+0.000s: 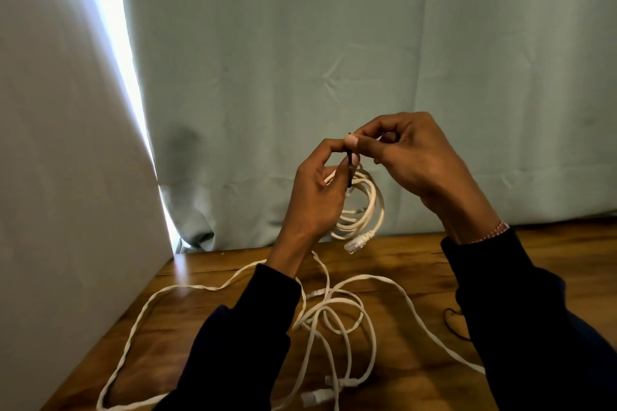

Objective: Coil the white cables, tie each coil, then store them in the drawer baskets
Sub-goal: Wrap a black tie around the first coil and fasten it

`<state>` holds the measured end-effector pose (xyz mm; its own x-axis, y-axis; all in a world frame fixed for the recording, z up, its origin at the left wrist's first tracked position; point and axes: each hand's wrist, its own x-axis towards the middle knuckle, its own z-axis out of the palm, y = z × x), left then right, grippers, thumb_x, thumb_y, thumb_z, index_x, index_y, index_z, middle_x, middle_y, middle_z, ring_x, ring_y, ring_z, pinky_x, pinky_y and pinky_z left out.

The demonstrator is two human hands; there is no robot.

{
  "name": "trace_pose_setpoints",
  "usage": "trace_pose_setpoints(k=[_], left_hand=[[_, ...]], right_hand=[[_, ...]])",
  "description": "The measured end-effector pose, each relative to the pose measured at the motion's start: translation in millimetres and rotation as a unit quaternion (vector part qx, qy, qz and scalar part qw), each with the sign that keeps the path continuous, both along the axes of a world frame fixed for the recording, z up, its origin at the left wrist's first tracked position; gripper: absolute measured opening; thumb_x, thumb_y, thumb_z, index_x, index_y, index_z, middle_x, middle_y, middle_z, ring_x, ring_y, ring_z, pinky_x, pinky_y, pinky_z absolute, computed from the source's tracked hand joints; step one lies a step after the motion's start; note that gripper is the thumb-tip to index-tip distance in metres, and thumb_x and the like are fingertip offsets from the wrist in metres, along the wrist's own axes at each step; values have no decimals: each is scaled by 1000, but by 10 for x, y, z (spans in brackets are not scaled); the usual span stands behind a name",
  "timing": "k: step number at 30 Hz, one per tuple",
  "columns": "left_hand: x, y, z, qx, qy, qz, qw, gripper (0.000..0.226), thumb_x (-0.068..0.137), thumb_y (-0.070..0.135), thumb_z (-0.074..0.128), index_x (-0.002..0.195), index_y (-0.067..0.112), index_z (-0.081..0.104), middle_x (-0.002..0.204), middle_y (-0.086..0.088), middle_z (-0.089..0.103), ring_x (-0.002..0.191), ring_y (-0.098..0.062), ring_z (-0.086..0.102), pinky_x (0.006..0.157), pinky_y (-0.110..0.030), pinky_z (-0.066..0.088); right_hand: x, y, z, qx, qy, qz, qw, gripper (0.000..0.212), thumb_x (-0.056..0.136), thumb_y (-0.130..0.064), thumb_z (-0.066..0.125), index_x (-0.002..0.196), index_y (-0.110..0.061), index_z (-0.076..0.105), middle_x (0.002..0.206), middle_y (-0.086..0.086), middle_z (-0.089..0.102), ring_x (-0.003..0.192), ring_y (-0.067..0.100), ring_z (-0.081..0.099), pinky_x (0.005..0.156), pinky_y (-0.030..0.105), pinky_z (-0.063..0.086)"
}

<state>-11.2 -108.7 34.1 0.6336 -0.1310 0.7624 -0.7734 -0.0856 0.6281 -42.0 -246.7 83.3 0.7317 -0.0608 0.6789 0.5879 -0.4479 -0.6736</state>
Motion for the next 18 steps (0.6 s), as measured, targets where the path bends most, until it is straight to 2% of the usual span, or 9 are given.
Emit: trace_pose_setpoints(k=[3,7,10,13,16,18], left_hand=[[2,29,13,-4,-6,-1,1000,18,102,16,54,111,5,65,87,-1,70,61,1,62,56,-8,44],[7,109,34,16,-12,-24,1000,14,103,14,51,106,7,63,88,-6,71,60,1,62,57,-7,43],[-4,107,32,38,-7,-30,999,11,104,16,50,106,11,60,83,2,70,57,-1,60,56,-11,43],[-1,83,32,36,18,-44,998,15,106,19,47,109,11,59,71,10,67,52,-6,49,51,-23,40],[-6,90,50,19,32,-48,998,19,106,23,44,108,11,60,84,-3,72,59,-16,53,53,-25,42],[5,91,53,13,31,-40,999,21,107,23,43,108,10,60,89,-7,72,62,-11,58,55,-22,44]], right_hand=[[4,7,9,32,3,16,999,9,87,-27,75,87,-19,77,82,-7,75,78,2,72,74,21,54],[11,93,-12,71,0,44,997,8,92,-17,70,94,-9,71,96,2,71,74,14,75,68,27,62],[9,114,-12,92,1,36,995,6,93,-17,69,93,-10,70,101,1,67,72,14,75,63,26,61],[13,120,-26,99,-29,0,995,6,95,-19,67,96,-12,68,101,-2,67,67,13,75,62,28,62],[28,157,-43,89,-72,-23,993,10,97,-24,64,100,-15,66,98,-1,68,68,16,75,63,34,63],[39,153,-37,71,-64,-20,995,12,97,-29,64,101,-18,66,94,0,71,71,15,75,65,31,63]])
